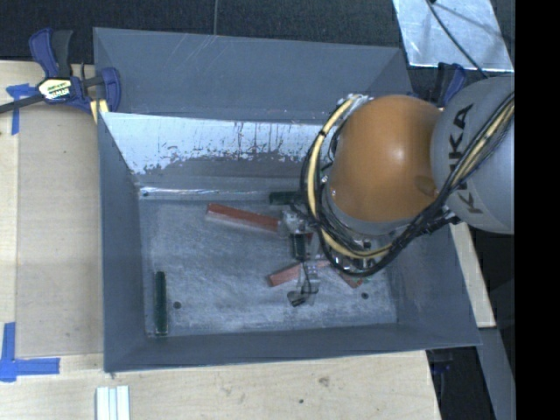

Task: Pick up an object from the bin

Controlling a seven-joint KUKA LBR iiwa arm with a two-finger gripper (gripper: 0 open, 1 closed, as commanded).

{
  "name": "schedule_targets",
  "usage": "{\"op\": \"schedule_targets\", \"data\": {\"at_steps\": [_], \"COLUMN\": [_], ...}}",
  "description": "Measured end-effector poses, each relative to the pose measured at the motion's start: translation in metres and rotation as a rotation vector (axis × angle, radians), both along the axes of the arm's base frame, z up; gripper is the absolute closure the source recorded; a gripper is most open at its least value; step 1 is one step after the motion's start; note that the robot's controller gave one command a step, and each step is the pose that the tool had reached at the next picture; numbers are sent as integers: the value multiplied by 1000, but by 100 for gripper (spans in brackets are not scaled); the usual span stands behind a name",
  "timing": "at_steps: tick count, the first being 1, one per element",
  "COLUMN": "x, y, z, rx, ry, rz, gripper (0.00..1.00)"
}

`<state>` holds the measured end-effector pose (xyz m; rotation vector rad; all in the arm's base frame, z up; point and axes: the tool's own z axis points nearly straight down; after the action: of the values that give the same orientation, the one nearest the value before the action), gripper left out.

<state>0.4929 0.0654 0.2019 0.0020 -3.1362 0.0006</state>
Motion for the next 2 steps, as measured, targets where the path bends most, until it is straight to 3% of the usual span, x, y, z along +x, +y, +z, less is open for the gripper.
{"op": "schedule_targets", "data": {"at_steps": [1,2], "x": [40,26], "y": [-78,-84], "z": [-92,-133], "rx": [-3,1], "ry": [-1,-10], "rz": [-6,27], "gripper": [0,0]}}
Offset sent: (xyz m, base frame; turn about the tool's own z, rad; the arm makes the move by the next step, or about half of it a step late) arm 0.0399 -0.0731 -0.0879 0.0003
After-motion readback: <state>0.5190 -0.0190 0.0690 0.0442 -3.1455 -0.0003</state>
